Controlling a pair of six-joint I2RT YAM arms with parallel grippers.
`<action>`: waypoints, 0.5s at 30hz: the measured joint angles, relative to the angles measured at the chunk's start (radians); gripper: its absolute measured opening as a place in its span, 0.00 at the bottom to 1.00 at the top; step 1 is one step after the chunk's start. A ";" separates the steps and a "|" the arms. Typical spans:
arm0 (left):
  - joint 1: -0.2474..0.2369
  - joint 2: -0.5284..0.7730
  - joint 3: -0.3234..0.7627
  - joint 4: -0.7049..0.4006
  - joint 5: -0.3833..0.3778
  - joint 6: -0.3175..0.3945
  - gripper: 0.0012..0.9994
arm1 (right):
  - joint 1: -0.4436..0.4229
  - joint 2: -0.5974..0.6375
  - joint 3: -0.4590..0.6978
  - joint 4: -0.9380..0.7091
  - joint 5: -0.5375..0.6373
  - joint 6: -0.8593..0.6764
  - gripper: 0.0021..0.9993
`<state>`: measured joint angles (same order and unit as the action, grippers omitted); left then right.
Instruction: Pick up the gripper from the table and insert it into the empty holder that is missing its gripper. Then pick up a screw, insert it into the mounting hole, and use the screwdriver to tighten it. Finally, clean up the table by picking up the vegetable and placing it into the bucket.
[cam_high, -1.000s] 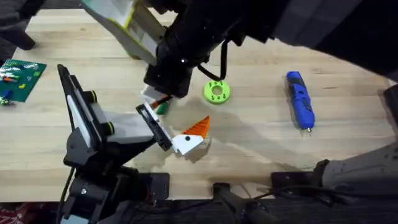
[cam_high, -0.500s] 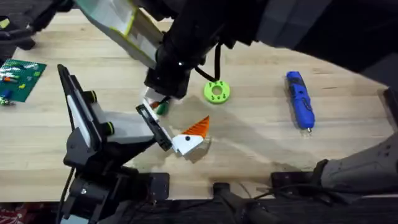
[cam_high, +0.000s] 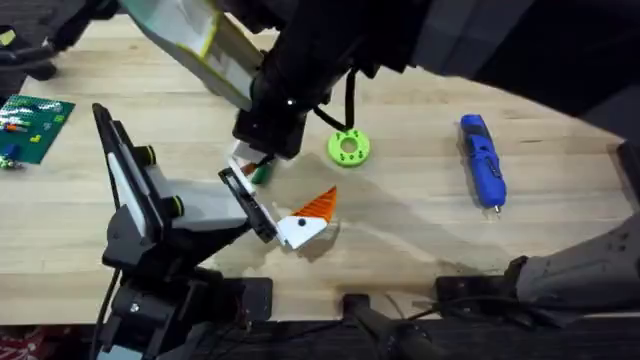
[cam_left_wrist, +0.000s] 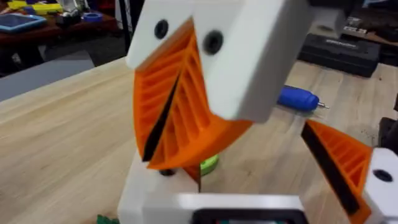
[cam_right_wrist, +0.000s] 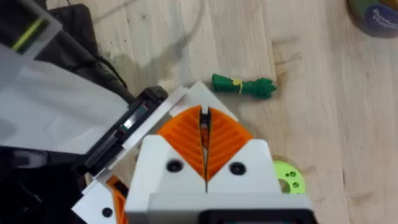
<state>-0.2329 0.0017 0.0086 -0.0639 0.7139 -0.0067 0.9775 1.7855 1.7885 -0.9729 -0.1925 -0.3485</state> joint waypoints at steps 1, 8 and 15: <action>0.000 0.000 0.000 0.000 0.000 0.000 0.99 | 0.000 0.000 0.000 -0.001 0.000 0.000 0.01; 0.000 0.000 0.000 0.000 0.000 0.000 0.99 | 0.000 0.000 -0.002 -0.007 0.000 0.000 0.01; 0.000 0.000 0.000 0.000 -0.003 -0.005 0.99 | -0.001 -0.001 -0.013 0.008 -0.003 0.000 0.01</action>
<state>-0.2329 0.0017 0.0086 -0.0643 0.7107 -0.0120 0.9768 1.7844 1.7757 -0.9649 -0.1958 -0.3489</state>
